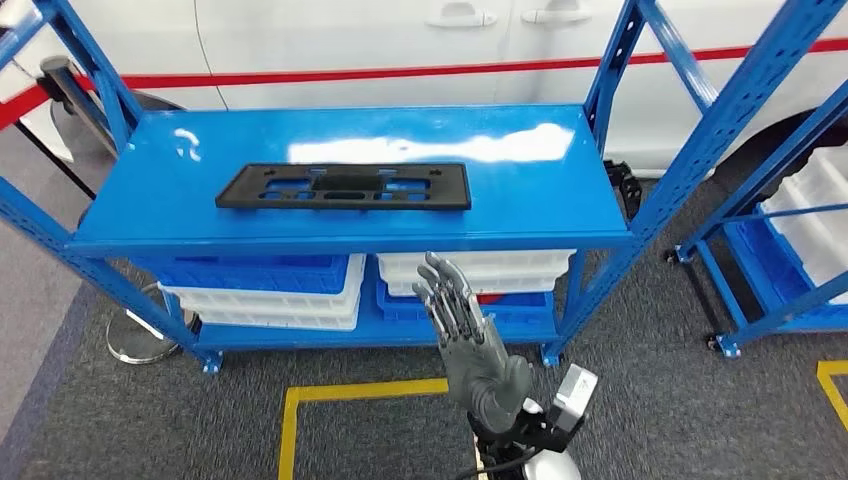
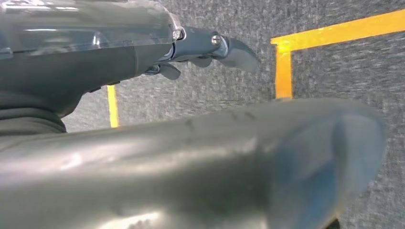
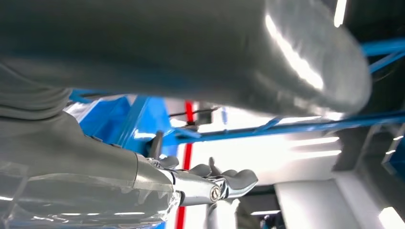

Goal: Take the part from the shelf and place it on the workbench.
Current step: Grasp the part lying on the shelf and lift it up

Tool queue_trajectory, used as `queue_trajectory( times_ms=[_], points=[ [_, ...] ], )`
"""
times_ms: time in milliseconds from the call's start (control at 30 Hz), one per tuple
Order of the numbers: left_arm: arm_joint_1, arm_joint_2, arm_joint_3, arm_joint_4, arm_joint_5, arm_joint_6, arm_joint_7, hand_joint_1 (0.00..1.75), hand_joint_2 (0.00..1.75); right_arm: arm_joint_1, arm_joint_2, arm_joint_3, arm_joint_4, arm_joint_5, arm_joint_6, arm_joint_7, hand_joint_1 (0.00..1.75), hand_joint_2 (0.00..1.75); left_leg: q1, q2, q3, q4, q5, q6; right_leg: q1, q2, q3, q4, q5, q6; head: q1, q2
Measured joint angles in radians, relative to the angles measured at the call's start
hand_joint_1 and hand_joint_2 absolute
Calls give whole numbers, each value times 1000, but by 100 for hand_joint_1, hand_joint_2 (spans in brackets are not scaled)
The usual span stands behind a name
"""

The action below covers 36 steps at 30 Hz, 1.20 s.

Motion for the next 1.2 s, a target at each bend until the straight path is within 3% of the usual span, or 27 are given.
queue_trajectory(
  times_ms=[67, 100, 167, 233, 267, 300, 333, 367, 433, 467, 500, 533, 600, 633, 667, 733, 800, 833, 900, 967, 1100, 1167, 1200],
  points=[
    [-4, 0, 0, 0, -1, 3, 5, 0, 0, -5, 0, 3, 0, -6, -6, 7, 0, 0, -2, -1, 24, -15, -13, 16, -3, 0, -2, 29, 17, 12, 1, 0],
    [-5, 1, 1, 0, -1, 6, 6, 0, 0, -9, -1, 4, 0, -10, -8, 9, 0, 0, -1, -1, 40, -26, -17, 22, -4, 0, -22, 72, 38, 17, 1, 0],
    [-7, 1, 1, 0, 0, 9, 8, 0, 0, -12, -3, 5, 2, -17, -10, 12, 0, 0, 2, -3, 77, -50, -26, 33, -6, 0, -103, 193, 56, 20, 3, 0],
    [-10, 0, 1, 0, 2, 10, 8, 0, 0, -13, -6, 5, 7, -25, -11, 19, 0, 0, 1, -8, 109, -64, -47, 40, -5, 1, -196, 278, 10, 22, 3, 0],
    [-10, -1, 1, 0, 2, 10, 8, 0, 0, -13, -8, 5, 9, -28, -11, 22, 0, 0, 1, -12, 125, -67, -62, 41, -5, 1, -231, 291, -20, 22, 3, 0],
    [-9, -2, 2, 0, 2, 11, 8, 0, 0, -13, -8, 5, 12, -33, -11, 25, 0, 0, 0, -15, 144, -69, -78, 41, -4, 0, -255, 281, -34, 22, 3, 0],
    [-6, -3, 2, 0, 2, 11, 8, 0, 0, -13, -9, 5, 14, -37, -11, 26, 0, 0, 0, -17, 165, -69, -92, 40, -2, 0, -267, 247, -21, 20, 4, 0],
    [-4, -5, 2, 1, 1, 12, 8, 0, 0, -13, -10, 5, 16, -42, -11, 28, 0, 0, 0, -17, 187, -70, -107, 39, 1, 0, -269, 195, 22, 15, 4, 0],
    [1, -11, 2, 2, 1, 14, 10, 0, 0, -13, -12, 6, 20, -51, -10, 30, 0, 0, -2, -20, 221, -69, -133, 33, 10, 2, -264, 79, 159, 0, 4, 0],
    [-1, -13, 2, 4, 1, 15, 12, 0, 0, -13, -14, 6, 23, -55, -9, 32, 0, 0, -2, -22, 228, -70, -145, 28, 15, 3, -263, 46, 207, -7, 3, 0],
    [-2, -15, 2, 5, 2, 16, 13, 0, 0, -12, -15, 8, 25, -60, -8, 33, 0, 0, -2, -23, 234, -70, -151, 22, 18, 5, -263, 29, 231, -13, 2, 0],
    [-4, -16, 3, 5, 3, 16, 13, 0, 0, -13, -16, 9, 26, -65, -6, 35, 0, 0, -2, -23, 237, -70, -151, 14, 20, 8, -259, 27, 225, -18, 1, 0],
    [-6, -16, 4, 5, 3, 17, 10, 0, 0, -14, -17, 13, 27, -74, -1, 35, 0, 0, -1, -19, 235, -45, -143, 2, 15, 10, -239, 11, 216, -30, 1, 0],
    [-7, -16, 5, 5, 3, 18, 8, 0, 0, -15, -17, 14, 29, -77, 0, 34, 0, 0, 0, -17, 218, -11, -142, -4, 12, 10, -225, 3, 211, -35, 0, 0],
    [-8, -16, 6, 5, 3, 18, 6, 0, 0, -15, -18, 16, 31, -80, 2, 33, 0, 0, 1, -16, 190, 39, -153, -9, 9, 9, -213, -3, 205, -39, 0, 0],
    [-8, -16, 6, 5, 0, 19, 4, 0, 0, -16, -18, 19, 37, -87, 3, 32, 0, 0, 6, -13, 113, 148, -203, -18, 8, 8, -196, -7, 191, -42, -1, 0],
    [-8, -16, 6, 5, -4, 21, 6, 0, 0, -15, -19, 20, 41, -94, 4, 35, 0, 0, 12, -11, 56, 193, -235, -26, 7, 9, -180, -6, 176, -41, 0, 0],
    [-7, -16, 6, 5, -5, 21, 6, 0, 0, -15, -19, 20, 43, -99, 4, 39, 0, 0, 15, -10, 47, 173, -218, -29, 6, 10, -171, -5, 169, -40, 0, 0],
    [-6, -16, 6, 5, -8, 21, 8, 0, 0, -15, -19, 20, 46, -111, 4, 49, 0, 0, 20, -8, 59, 64, -117, -33, 4, 12, -153, -2, 154, -33, 0, 0],
    [-7, -16, 6, 6, -9, 21, 8, 0, 0, -16, -19, 20, 49, -119, 1, 58, 0, 0, 19, -6, 71, -26, -53, -29, 5, 12, -147, 5, 143, -23, 0, 0],
    [-8, -15, 6, 6, -16, 22, 12, 0, 0, -14, -20, 21, 51, -129, -11, 80, 0, 0, 15, -5, 71, -41, -34, 4, 7, 11, -152, 18, 129, 0, 1, 0],
    [-8, -15, 6, 6, -18, 23, 13, 0, 0, -15, -21, 21, 50, -131, -13, 82, 0, 0, 17, -4, 75, -47, -31, 16, 4, 9, -175, 74, 91, 7, 2, 0],
    [-9, -15, 6, 6, -18, 23, 14, 0, 0, -14, -22, 21, 50, -132, -14, 83, 0, 0, 16, -3, 76, -48, -31, 20, 2, 8, -201, 130, 60, 10, 2, 0]
  ],
)
